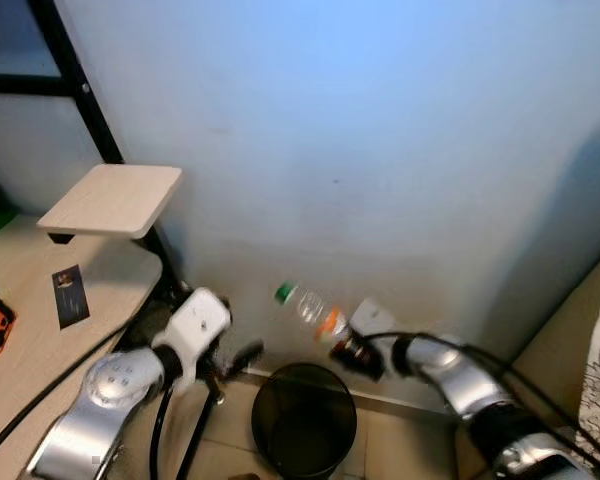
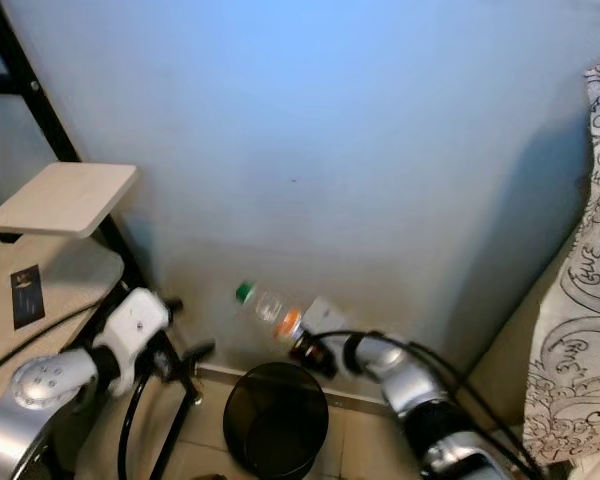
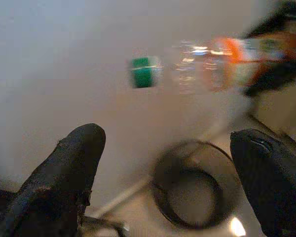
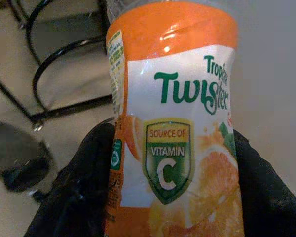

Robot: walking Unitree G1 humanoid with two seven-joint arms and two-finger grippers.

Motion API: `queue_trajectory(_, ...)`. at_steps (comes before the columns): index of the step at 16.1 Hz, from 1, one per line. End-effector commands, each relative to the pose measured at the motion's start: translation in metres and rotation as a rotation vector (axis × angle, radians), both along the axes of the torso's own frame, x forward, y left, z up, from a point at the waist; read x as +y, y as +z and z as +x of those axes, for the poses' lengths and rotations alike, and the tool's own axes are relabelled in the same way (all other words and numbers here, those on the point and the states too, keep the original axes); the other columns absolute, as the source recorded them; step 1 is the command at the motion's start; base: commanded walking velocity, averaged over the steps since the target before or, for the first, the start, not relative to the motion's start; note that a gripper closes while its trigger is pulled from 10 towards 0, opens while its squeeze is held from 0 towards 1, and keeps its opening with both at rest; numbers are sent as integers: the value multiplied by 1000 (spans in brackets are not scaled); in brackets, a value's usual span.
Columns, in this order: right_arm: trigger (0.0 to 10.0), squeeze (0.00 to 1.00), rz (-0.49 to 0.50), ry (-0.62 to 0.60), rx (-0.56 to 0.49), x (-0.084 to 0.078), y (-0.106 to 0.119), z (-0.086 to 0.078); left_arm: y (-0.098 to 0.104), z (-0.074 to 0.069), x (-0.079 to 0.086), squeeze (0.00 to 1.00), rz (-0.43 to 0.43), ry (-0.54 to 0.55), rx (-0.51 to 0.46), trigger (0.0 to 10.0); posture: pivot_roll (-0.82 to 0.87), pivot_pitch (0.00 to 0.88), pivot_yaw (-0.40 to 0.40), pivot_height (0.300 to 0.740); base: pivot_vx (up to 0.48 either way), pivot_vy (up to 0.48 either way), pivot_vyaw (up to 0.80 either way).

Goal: Clean up the room

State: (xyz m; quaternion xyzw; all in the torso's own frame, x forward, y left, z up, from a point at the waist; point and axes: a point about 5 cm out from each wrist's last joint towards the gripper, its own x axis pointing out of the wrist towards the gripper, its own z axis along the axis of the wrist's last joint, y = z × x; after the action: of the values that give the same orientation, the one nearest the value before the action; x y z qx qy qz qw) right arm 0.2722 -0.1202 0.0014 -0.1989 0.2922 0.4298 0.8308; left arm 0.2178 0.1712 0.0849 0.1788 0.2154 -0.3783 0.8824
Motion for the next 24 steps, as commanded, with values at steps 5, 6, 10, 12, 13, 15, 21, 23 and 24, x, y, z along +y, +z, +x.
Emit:
queue_trajectory(5,10000,0,-114,-43,9,13,-10,10,-1,-12,0,0,31,-129,76,10000,39,0,62,740,0,0,0)
queue_trajectory(6,10000,0,-110,-34,21,15,-11,9,-1,-13,-1,0,30,-131,78,10000,38,0,63,740,0,0,0)
queue_trajectory(10,10000,1000,-90,-37,50,16,-14,6,-20,-9,-7,0,35,-124,83,10000,34,0,70,740,0,0,0)
queue_trajectory(12,10000,1000,-24,-65,77,16,-13,6,-27,-7,-8,0,39,-124,90,10000,35,0,72,740,0,0,0)
queue_trajectory(13,10000,1000,3,-59,81,18,-12,6,-29,-6,-5,0,41,-122,93,10000,33,0,72,740,0,0,0)
queue_trajectory(15,10000,1000,51,-46,100,22,-12,4,-31,-4,0,0,41,-121,93,10000,35,0,72,740,0,0,0)
queue_trajectory(21,10000,1000,77,-20,110,22,-14,0,-45,2,18,0,48,-109,95,10000,37,0,71,740,0,0,0)
queue_trajectory(23,10000,1000,106,-57,96,14,-13,1,-46,0,28,0,46,-107,91,10000,37,0,69,740,0,0,0)
queue_trajectory(24,10000,1000,132,-96,80,6,-12,1,-44,-2,27,0,26,-95,78,10000,37,0,65,740,0,0,0)
